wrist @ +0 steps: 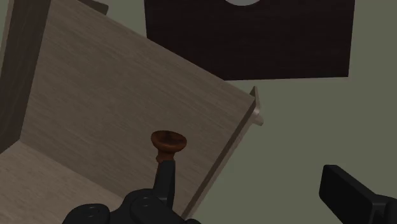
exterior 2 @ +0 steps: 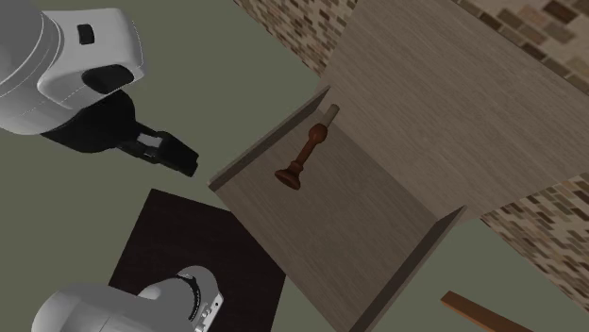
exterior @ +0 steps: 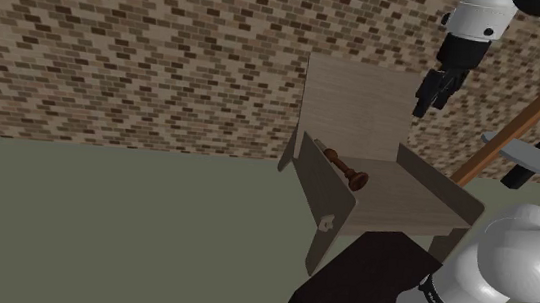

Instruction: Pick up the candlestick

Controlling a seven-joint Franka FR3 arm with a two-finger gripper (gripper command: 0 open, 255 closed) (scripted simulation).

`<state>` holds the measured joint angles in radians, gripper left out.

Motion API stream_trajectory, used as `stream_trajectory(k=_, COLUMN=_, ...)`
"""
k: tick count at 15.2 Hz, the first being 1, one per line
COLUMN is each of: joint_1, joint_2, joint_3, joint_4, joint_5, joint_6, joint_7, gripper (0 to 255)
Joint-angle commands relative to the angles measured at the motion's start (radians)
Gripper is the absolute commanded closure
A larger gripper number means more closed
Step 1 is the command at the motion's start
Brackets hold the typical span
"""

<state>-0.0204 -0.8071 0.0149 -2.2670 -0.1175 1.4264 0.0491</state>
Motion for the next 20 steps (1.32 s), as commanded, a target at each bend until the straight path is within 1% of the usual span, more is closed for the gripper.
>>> stream_trajectory(k=1, joint_1=0.000, joint_2=0.000, joint_3=0.000, joint_4=0.000, joint_5=0.000, joint_6=0.000, joint_7=0.000, gripper=0)
stream_trajectory(k=6, joint_1=-0.019, joint_2=0.081, joint_3=-0.045, joint_4=-0.082, joint_5=-0.024, joint_6=0.161, joint_7=-0.007, gripper=0)
stream_trajectory(k=11, joint_1=-0.040, joint_2=0.196, joint_3=-0.090, joint_4=-0.131, joint_5=-0.045, joint_6=0.323, joint_7=-0.013, gripper=0)
stream_trajectory(k=15, joint_1=-0.054, joint_2=0.309, joint_3=-0.126, joint_4=-0.145, joint_5=-0.057, joint_6=0.450, joint_7=-0.020, gripper=0)
stream_trajectory(k=20, joint_1=-0.070, joint_2=0.472, joint_3=-0.168, joint_4=-0.133, joint_5=-0.060, joint_6=0.600, joint_7=-0.032, gripper=0)
